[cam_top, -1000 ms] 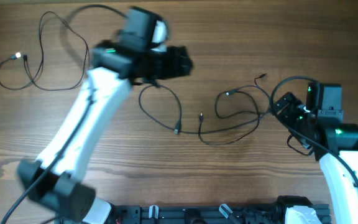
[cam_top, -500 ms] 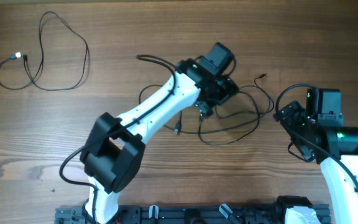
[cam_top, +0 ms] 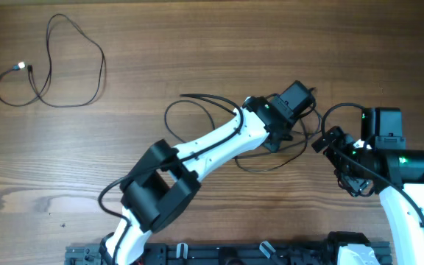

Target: Untangle cables

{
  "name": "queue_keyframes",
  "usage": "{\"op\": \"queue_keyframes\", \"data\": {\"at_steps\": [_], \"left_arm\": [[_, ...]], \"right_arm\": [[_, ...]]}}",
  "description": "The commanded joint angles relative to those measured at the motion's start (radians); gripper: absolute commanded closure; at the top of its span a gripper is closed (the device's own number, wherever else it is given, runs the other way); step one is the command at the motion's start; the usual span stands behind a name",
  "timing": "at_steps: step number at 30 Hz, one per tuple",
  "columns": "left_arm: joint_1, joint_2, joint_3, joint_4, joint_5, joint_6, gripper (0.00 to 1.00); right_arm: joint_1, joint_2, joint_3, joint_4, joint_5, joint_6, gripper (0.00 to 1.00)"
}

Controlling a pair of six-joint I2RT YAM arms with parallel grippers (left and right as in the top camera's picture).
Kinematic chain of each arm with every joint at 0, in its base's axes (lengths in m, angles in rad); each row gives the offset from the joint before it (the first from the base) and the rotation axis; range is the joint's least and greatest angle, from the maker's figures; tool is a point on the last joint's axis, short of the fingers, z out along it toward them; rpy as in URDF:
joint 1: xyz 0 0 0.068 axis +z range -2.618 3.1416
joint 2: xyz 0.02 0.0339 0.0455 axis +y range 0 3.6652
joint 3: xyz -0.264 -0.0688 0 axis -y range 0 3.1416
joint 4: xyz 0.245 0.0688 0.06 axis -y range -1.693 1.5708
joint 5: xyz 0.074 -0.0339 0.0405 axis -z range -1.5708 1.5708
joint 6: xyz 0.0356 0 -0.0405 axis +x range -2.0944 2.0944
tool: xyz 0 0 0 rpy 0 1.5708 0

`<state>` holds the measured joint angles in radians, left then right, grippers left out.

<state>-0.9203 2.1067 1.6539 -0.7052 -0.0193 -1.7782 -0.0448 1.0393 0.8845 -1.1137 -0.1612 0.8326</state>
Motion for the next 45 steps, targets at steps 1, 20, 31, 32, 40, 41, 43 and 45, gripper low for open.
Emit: {"op": "queue_keyframes", "data": {"at_steps": [1, 20, 31, 32, 40, 41, 43, 45], "left_arm": [[0.002, 0.044, -0.001, 0.003, -0.024, -0.019, 0.39], [0.009, 0.179, -0.001, 0.086, 0.021, 0.040, 0.96], [0.283, -0.254, 0.003, 0.071, 0.007, 0.632, 0.96], [0.301, -0.295, 0.003, 0.071, 0.006, 0.661, 0.96], [0.372, -0.525, 0.003, 0.179, 0.021, 0.861, 0.96], [0.368, -0.539, 0.003, 0.236, 0.065, 0.924, 0.96], [0.365, -0.543, 0.003, 0.331, 0.135, 0.996, 0.96], [0.365, -0.543, 0.003, 0.412, 0.206, 1.050, 0.96]], "right_arm": [[-0.002, -0.011, 0.006, -0.002, 0.004, 0.013, 0.00], [-0.002, -0.011, 0.006, -0.010, 0.007, 0.000, 0.00], [-0.002, -0.011, 0.005, 0.051, 0.006, -0.002, 0.00], [-0.002, -0.011, 0.005, 0.059, 0.006, -0.002, 0.00], [-0.001, 0.008, 0.003, 0.093, -0.097, -0.036, 0.00], [0.000, 0.018, -0.005, 0.142, -0.200, -0.135, 0.00], [0.008, 0.034, -0.016, 0.213, -0.316, -0.261, 0.00], [0.022, 0.053, -0.022, 0.267, -0.370, -0.342, 0.00]]}}
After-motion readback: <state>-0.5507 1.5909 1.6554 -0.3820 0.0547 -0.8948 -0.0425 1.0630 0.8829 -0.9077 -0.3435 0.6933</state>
